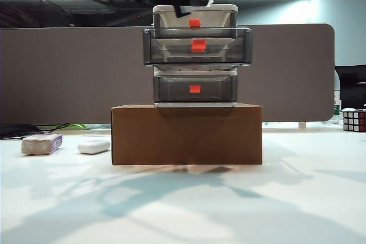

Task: Open the second layer of the drawer on the table, pick up the transparent tape on the table and put it in, and finally close the drawer.

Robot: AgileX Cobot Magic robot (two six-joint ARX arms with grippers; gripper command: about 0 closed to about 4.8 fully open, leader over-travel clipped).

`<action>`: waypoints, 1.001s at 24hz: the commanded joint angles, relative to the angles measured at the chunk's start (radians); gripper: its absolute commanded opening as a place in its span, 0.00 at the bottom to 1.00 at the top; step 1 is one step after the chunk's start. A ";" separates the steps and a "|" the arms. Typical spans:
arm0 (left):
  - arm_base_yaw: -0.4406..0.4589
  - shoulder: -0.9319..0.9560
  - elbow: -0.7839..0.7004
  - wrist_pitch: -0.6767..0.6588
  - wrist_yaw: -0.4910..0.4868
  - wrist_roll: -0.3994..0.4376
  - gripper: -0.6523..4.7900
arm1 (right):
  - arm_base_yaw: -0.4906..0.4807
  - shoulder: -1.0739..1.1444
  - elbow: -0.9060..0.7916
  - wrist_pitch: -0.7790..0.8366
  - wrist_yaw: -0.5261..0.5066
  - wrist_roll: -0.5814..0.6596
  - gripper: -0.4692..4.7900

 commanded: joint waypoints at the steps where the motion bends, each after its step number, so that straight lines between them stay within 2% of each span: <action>1: -0.003 0.008 0.012 -0.007 0.008 -0.051 0.32 | 0.001 -0.019 0.006 0.009 0.016 -0.003 0.08; 8: -0.003 0.007 0.015 -0.105 0.019 -0.054 0.36 | 0.000 -0.034 0.006 0.010 0.028 -0.004 0.08; 10: -0.003 0.007 0.015 -0.111 0.027 -0.056 0.46 | 0.000 -0.034 0.006 0.010 0.028 -0.004 0.08; 13: -0.002 0.007 0.015 -0.103 0.052 -0.107 0.65 | 0.000 -0.034 0.006 0.010 0.027 -0.004 0.08; 16: -0.002 0.006 0.015 -0.103 0.052 -0.119 0.76 | 0.000 -0.034 0.006 0.010 0.027 -0.004 0.08; 23: -0.002 -0.027 0.015 -0.119 0.051 -0.119 0.73 | 0.000 -0.034 0.006 0.014 0.027 -0.004 0.08; 24: -0.002 -0.076 0.015 -0.167 0.059 -0.131 0.62 | 0.000 -0.033 0.006 0.037 0.027 -0.008 0.08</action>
